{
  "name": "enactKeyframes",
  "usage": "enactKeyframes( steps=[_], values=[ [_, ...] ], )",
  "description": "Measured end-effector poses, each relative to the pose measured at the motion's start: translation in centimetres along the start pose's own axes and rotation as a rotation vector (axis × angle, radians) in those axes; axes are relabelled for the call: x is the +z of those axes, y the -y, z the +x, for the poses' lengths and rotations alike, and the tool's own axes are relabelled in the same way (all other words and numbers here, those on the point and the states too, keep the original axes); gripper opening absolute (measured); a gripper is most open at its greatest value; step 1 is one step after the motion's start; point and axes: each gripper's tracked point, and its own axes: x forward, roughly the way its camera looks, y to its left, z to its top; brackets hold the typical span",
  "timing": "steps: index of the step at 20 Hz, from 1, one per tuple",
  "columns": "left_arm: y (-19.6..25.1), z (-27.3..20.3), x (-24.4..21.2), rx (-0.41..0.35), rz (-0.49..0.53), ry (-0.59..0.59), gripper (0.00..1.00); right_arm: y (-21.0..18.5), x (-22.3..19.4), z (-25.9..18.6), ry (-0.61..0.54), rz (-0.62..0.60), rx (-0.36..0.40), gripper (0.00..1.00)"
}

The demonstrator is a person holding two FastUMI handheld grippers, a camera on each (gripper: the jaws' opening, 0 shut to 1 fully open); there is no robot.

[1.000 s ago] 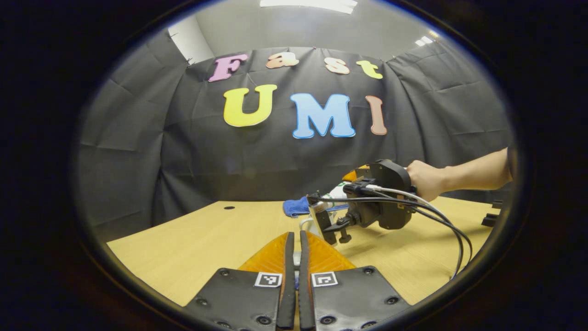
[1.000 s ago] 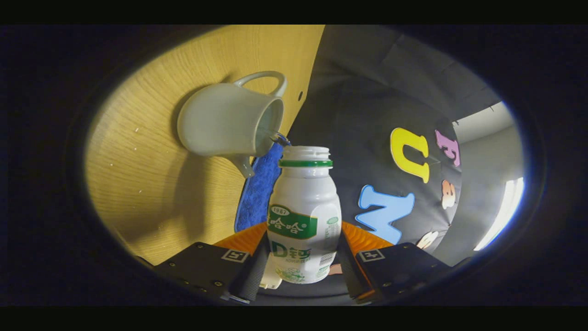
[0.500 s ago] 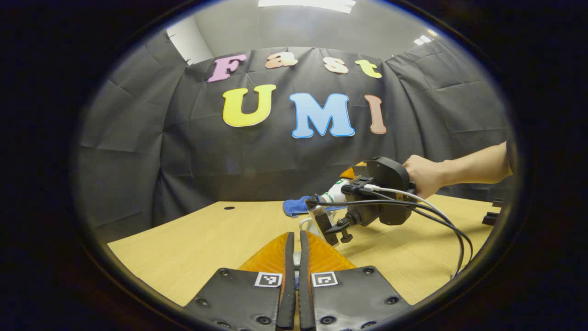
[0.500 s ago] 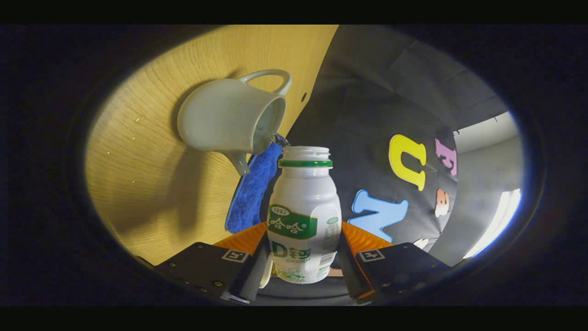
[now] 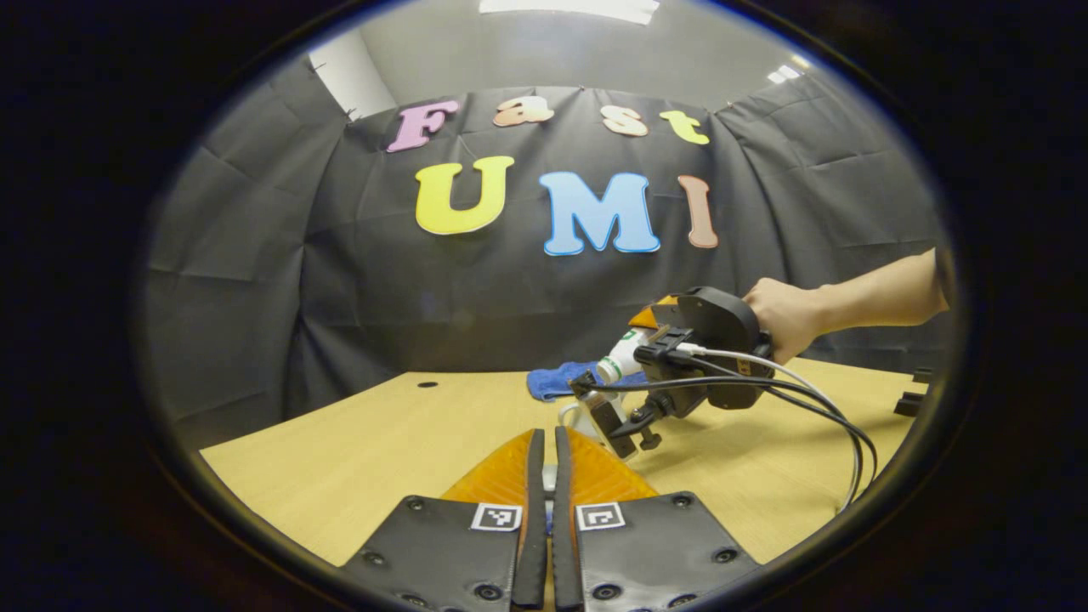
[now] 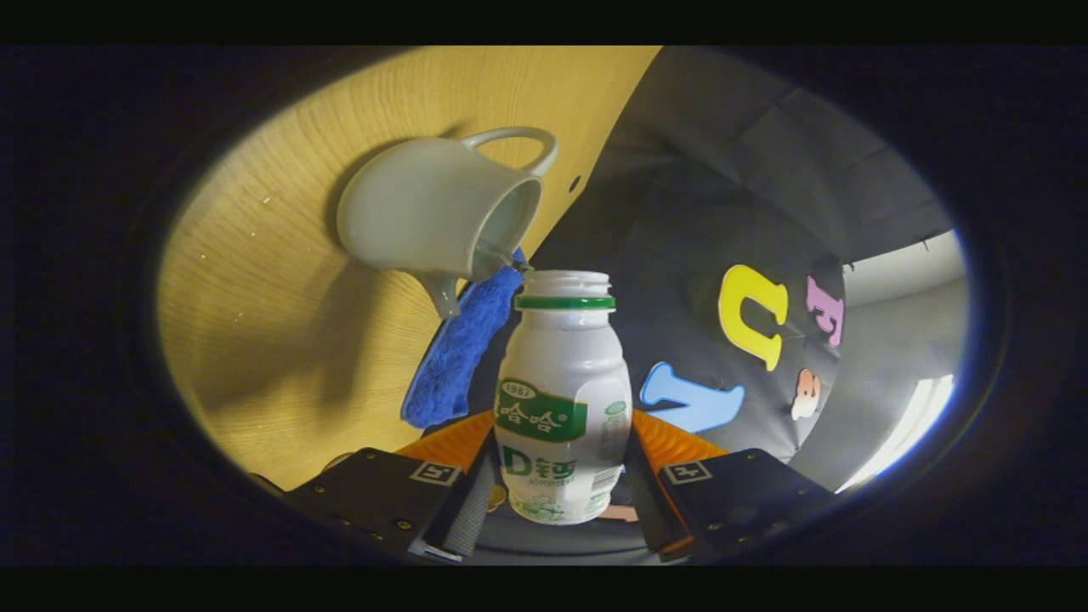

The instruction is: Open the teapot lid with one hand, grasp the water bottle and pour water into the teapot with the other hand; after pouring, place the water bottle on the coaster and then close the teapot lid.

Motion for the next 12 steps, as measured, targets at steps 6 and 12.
enactKeyframes(
  steps=[6, 12],
  values=[
    [-0.09, 0.06, -0.19, -0.003, -0.005, -0.005, 0.09, 0.19, -0.01, -0.08, 0.004, -0.05, -0.005, 0.71],
    [-0.2, 0.16, -0.2, -0.003, -0.005, -0.007, 0.13, 0.35, 0.15, -0.17, 0.01, -0.08, -0.004, 0.71]
  ],
)
